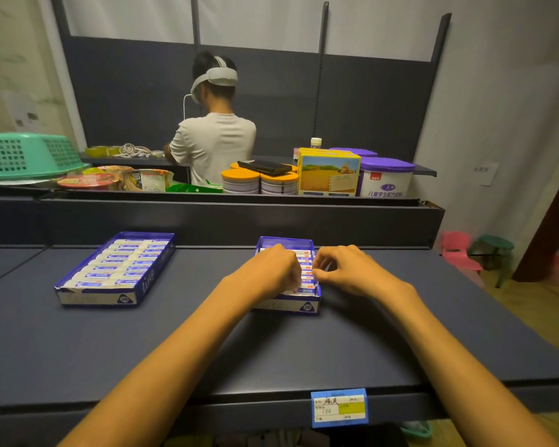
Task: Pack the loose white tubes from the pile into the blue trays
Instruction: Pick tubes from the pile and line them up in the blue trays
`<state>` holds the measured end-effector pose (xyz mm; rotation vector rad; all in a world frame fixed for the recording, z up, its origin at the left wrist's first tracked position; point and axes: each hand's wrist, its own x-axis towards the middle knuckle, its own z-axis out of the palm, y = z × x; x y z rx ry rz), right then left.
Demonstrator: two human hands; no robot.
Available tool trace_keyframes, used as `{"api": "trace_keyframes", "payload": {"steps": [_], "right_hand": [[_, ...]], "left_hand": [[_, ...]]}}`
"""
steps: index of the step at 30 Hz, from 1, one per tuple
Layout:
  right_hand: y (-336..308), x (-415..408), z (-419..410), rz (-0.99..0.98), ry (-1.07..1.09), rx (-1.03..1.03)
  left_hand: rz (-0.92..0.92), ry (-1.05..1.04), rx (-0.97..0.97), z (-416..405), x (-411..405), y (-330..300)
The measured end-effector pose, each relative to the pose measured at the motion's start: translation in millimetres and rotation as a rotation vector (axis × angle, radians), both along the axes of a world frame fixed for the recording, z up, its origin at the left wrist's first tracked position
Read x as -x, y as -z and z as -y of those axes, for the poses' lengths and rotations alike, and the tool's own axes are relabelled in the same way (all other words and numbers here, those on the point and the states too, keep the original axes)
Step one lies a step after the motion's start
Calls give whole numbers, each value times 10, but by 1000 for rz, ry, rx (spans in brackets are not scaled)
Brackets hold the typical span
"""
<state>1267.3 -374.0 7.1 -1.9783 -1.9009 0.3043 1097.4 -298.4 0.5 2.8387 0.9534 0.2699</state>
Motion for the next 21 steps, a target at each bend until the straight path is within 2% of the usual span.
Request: {"api": "trace_keyframes", "payload": {"steps": [5, 10, 14, 21], "right_hand": [[9, 37, 107, 77, -6, -69], [-57, 63, 247, 127, 11, -168], [-60, 192, 301, 163, -6, -213], [-18, 786, 316, 227, -123, -249]], "left_hand": [[2, -7, -34, 40, 62, -6], [135, -118, -106, 133, 305, -150], [164, -229, -164, 226, 678, -215], [106, -406, -196, 445, 1580, -71]]}}
